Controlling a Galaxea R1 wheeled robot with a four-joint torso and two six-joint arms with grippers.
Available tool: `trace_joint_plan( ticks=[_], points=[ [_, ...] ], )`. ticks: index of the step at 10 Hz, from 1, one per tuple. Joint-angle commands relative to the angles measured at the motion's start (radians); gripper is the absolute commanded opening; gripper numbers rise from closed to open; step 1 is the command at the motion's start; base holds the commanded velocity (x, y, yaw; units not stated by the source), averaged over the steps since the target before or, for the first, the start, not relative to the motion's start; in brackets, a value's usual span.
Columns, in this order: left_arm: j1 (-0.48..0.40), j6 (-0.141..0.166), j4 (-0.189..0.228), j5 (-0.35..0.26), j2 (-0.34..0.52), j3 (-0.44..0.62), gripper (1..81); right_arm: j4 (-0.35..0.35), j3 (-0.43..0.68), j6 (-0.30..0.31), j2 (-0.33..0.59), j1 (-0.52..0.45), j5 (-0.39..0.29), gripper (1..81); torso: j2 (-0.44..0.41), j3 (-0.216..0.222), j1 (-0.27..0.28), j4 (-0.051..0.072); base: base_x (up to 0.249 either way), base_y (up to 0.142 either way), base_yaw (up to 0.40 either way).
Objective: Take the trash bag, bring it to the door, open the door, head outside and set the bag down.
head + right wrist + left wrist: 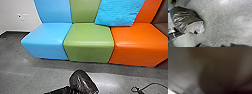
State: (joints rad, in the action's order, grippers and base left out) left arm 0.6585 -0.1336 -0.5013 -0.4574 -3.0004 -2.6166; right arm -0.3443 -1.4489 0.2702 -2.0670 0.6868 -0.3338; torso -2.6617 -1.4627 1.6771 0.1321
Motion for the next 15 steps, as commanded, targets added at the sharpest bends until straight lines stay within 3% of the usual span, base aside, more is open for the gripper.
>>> trace_joint_plan(
  ticks=[1,5,6,15],
  points=[
    [-0.089,-0.006,0.001,-0.032,0.001,-0.006,81.1,-0.024,0.026,-0.002,0.045,-0.083,-0.059,81.1,0.000,0.000,0.000,0.000,0.000,0.000,0.000],
    [-0.078,-0.012,0.000,-0.033,0.006,-0.020,81.1,-0.024,0.027,-0.002,0.045,-0.081,-0.059,81.1,0.000,0.000,0.000,0.000,0.000,0.000,0.000],
    [-0.079,-0.012,0.000,-0.035,0.006,-0.020,1.0,-0.024,0.027,-0.002,0.045,-0.081,-0.059,81.1,0.000,0.000,0.000,0.000,0.000,0.000,0.000],
    [-0.062,-0.012,-0.006,-0.041,0.015,-0.016,1.0,-0.024,0.027,-0.003,0.045,-0.081,-0.059,81.1,0.000,0.000,0.000,0.000,0.000,0.000,0.000]
  ],
)
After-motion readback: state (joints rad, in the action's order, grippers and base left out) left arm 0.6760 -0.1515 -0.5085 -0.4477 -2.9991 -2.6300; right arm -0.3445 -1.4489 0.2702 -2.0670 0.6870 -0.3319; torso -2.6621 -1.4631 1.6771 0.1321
